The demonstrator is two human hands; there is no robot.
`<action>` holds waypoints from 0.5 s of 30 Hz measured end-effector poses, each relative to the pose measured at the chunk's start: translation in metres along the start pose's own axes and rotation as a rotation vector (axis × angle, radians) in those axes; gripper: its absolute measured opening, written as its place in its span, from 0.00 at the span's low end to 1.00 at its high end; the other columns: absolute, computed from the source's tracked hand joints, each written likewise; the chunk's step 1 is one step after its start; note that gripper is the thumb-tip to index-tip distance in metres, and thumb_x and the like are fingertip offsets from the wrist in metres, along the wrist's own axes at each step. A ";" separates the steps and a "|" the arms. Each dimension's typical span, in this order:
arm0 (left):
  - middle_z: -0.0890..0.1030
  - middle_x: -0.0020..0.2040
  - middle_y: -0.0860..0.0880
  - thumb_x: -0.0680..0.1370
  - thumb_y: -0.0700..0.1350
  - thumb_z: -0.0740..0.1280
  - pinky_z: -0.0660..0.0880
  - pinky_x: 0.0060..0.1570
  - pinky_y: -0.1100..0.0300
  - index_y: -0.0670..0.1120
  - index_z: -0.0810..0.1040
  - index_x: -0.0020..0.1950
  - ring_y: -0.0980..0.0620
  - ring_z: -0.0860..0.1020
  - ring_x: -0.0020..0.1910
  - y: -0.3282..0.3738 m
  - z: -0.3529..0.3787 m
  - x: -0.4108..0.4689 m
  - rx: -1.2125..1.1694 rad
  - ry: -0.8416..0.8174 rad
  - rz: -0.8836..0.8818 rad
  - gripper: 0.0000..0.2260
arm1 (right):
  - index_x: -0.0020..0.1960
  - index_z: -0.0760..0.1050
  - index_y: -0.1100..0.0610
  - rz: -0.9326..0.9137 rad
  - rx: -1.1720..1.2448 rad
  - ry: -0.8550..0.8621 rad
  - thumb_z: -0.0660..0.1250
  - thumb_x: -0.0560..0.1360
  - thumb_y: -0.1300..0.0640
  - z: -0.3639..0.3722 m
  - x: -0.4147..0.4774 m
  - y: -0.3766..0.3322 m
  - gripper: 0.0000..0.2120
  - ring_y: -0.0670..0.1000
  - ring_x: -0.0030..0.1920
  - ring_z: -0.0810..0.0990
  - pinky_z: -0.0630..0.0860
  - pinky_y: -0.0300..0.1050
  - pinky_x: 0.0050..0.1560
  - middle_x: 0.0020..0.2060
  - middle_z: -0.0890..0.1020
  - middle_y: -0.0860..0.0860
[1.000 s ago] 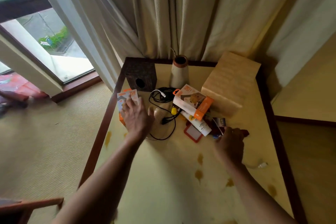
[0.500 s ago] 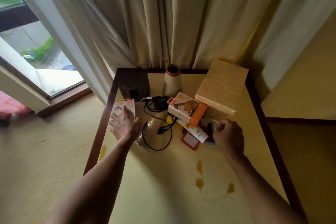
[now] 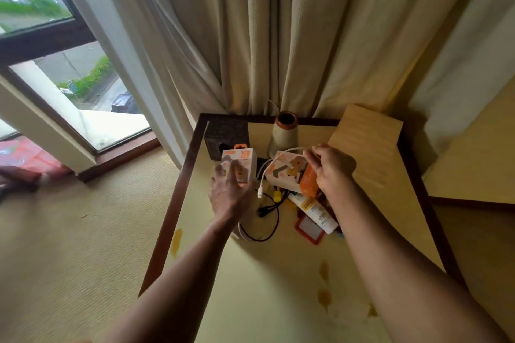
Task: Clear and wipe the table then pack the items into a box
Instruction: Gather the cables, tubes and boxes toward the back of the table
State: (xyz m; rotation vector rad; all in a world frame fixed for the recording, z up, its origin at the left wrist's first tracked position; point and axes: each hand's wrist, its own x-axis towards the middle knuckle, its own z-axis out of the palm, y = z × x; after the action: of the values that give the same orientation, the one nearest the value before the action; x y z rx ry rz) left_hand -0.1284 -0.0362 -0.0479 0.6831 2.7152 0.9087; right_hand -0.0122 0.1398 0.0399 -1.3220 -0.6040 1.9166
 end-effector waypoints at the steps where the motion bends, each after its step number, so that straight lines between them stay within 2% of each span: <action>1: 0.67 0.68 0.46 0.72 0.72 0.60 0.74 0.59 0.41 0.56 0.68 0.65 0.42 0.70 0.62 0.001 0.000 -0.001 0.009 -0.015 0.014 0.29 | 0.49 0.78 0.65 -0.016 0.003 0.000 0.70 0.75 0.72 0.004 0.001 0.007 0.06 0.52 0.39 0.82 0.84 0.45 0.48 0.41 0.80 0.57; 4: 0.66 0.69 0.45 0.76 0.68 0.62 0.74 0.61 0.40 0.57 0.68 0.64 0.42 0.70 0.63 -0.001 0.002 -0.001 0.005 -0.064 0.039 0.22 | 0.44 0.77 0.65 -0.117 -0.053 0.080 0.68 0.76 0.70 0.011 0.010 0.029 0.04 0.52 0.38 0.83 0.83 0.43 0.41 0.40 0.81 0.58; 5: 0.66 0.71 0.45 0.77 0.65 0.63 0.73 0.62 0.40 0.58 0.69 0.63 0.42 0.70 0.65 -0.002 0.002 0.000 0.006 -0.081 0.043 0.18 | 0.43 0.79 0.63 -0.206 -0.170 0.121 0.70 0.76 0.69 0.012 0.016 0.037 0.04 0.53 0.38 0.84 0.84 0.45 0.41 0.39 0.83 0.58; 7: 0.66 0.72 0.45 0.78 0.62 0.64 0.73 0.64 0.40 0.59 0.70 0.60 0.41 0.70 0.66 -0.004 0.002 0.003 0.019 -0.112 0.038 0.14 | 0.48 0.84 0.62 -0.442 -0.594 0.159 0.71 0.75 0.65 0.008 0.028 0.050 0.03 0.55 0.44 0.86 0.82 0.46 0.50 0.44 0.86 0.58; 8: 0.66 0.71 0.45 0.78 0.62 0.64 0.73 0.64 0.40 0.59 0.70 0.61 0.41 0.70 0.66 -0.005 0.002 0.005 0.033 -0.130 0.034 0.14 | 0.53 0.84 0.62 -0.539 -0.818 0.155 0.71 0.76 0.63 0.005 0.030 0.052 0.07 0.57 0.50 0.85 0.78 0.42 0.52 0.50 0.86 0.59; 10: 0.66 0.72 0.45 0.79 0.64 0.61 0.72 0.65 0.40 0.59 0.69 0.65 0.41 0.70 0.66 -0.006 0.000 0.010 0.072 -0.188 0.030 0.18 | 0.60 0.82 0.61 -0.620 -1.150 0.109 0.68 0.79 0.59 0.001 0.034 0.049 0.12 0.56 0.56 0.84 0.73 0.39 0.48 0.57 0.84 0.58; 13: 0.61 0.74 0.45 0.81 0.68 0.54 0.70 0.68 0.36 0.59 0.62 0.75 0.38 0.68 0.69 -0.006 -0.005 0.013 0.105 -0.299 0.025 0.25 | 0.56 0.83 0.57 -0.758 -1.532 0.107 0.68 0.79 0.54 0.002 0.040 0.040 0.10 0.56 0.52 0.84 0.74 0.43 0.44 0.53 0.85 0.55; 15: 0.59 0.77 0.44 0.81 0.68 0.52 0.66 0.69 0.32 0.61 0.57 0.76 0.35 0.65 0.72 -0.005 -0.005 0.015 0.123 -0.335 0.048 0.26 | 0.55 0.83 0.56 -0.847 -1.681 0.061 0.68 0.79 0.55 0.006 0.037 0.036 0.08 0.57 0.52 0.83 0.74 0.45 0.44 0.54 0.83 0.54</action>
State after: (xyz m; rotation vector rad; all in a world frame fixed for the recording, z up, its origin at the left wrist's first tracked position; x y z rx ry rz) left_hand -0.1451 -0.0353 -0.0473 0.8429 2.4778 0.5780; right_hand -0.0364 0.1455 -0.0059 -1.4502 -2.4907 0.3628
